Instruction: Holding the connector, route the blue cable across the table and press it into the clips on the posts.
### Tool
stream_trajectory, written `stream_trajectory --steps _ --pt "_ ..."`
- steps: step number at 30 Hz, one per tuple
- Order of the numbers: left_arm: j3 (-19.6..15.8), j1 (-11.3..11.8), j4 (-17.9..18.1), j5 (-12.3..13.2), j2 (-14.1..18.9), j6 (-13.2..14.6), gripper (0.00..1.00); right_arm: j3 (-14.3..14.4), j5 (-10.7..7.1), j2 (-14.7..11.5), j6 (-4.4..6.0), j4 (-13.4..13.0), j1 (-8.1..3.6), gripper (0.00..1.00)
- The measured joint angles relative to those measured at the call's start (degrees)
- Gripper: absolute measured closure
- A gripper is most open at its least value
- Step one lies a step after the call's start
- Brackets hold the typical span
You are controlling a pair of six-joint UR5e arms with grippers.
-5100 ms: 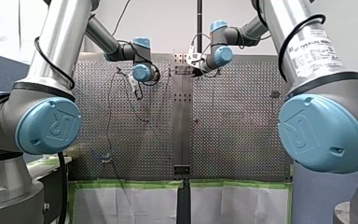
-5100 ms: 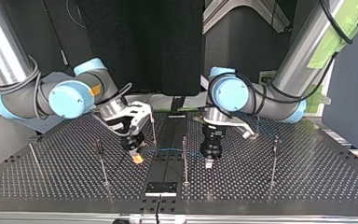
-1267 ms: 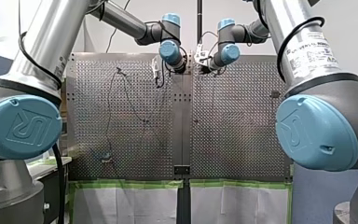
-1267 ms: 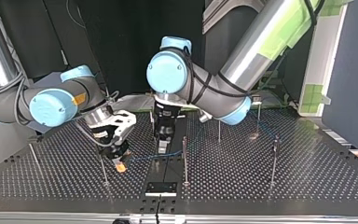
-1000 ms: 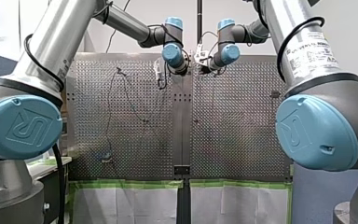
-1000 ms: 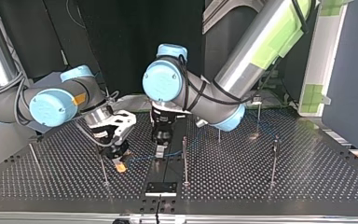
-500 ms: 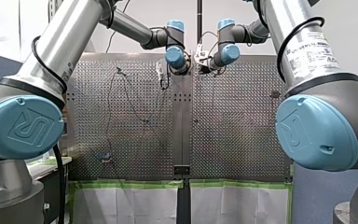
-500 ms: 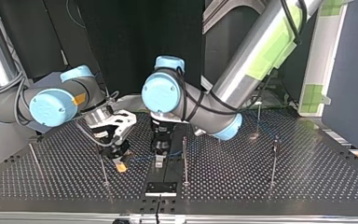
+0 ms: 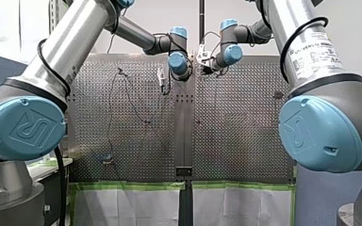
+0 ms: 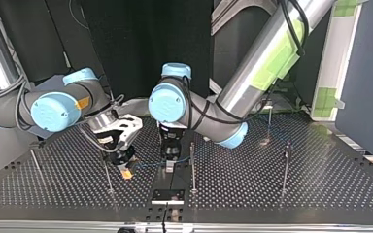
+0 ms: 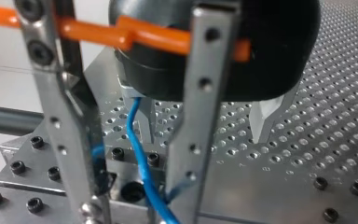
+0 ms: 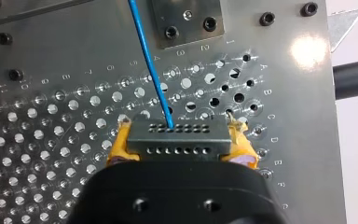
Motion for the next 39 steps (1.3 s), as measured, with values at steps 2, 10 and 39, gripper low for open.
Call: stream_trajectory --steps 2,10,39 --pt "0.00 -0.22 -0.42 -0.81 0.00 0.43 0.01 0.00 0.00 0.00 0.02 0.00 0.00 1.00" --pt "0.02 -1.02 -0.97 -2.94 -0.01 1.63 0.54 0.00 -0.01 0.00 0.04 0.00 -0.03 1.00" --pt "-7.13 -4.08 3.51 -10.38 0.22 -2.02 1.00 7.10 -0.16 -0.32 -1.20 0.77 1.28 1.00"
